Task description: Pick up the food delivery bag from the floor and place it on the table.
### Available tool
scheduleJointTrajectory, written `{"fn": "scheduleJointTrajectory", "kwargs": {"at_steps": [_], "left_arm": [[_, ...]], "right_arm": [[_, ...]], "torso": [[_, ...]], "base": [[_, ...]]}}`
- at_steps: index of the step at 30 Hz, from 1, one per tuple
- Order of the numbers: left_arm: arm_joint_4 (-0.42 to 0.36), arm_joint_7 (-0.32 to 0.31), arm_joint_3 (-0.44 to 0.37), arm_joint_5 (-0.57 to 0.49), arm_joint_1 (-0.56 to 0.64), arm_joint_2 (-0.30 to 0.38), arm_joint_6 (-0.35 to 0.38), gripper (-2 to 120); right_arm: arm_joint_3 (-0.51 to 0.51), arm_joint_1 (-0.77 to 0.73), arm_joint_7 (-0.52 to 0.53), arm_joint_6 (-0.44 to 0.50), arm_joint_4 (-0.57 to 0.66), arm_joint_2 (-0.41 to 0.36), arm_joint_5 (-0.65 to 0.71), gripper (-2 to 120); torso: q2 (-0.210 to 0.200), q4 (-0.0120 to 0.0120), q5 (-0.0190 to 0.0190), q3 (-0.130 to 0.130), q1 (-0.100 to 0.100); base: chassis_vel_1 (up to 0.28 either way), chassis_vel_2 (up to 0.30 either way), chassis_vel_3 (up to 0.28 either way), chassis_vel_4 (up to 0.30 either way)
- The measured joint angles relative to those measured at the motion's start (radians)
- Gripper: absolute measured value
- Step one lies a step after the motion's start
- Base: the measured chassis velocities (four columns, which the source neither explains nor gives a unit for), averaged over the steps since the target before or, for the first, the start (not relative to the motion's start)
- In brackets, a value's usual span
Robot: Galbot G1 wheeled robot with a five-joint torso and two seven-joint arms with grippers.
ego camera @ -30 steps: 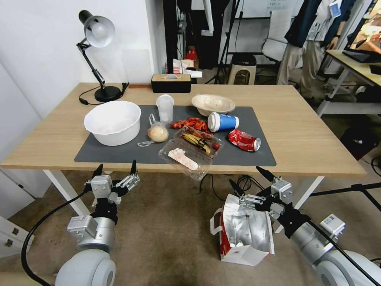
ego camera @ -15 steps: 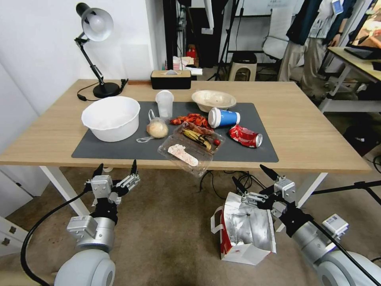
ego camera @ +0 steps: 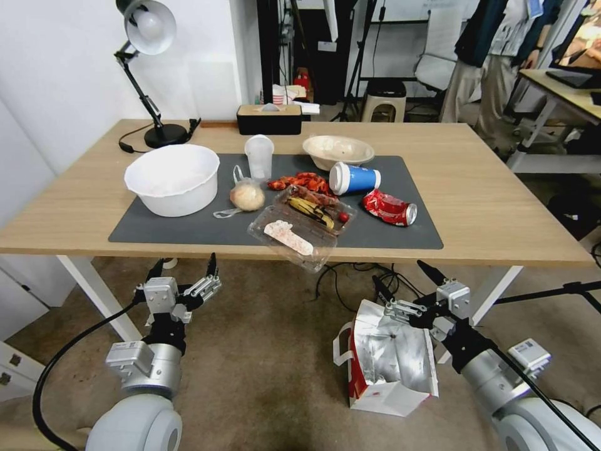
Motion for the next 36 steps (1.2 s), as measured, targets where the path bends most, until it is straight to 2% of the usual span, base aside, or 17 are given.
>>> {"fn": "scheduleJointTrajectory", "kwargs": {"at_steps": [7,36], "left_arm": [[-0.001,0.0,0.0,0.0,0.001,-0.001,0.0,100],[-0.001,0.001,-0.008,-0.014,0.0,0.009,-0.003,100]], "right_arm": [[-0.003,-0.02,0.048,0.023,-0.009,0.0,-0.001,100],[0.004,-0.047,0.049,0.049,-0.052,-0.007,-0.034,100]], "torso": [[-0.036,0.0,0.0,-0.021,-0.015],[-0.158,0.0,-0.0001,-0.093,-0.065]], "base": [[0.0,0.0,0.0,0.0],[0.0,0.0,0.0,0.0]]}}
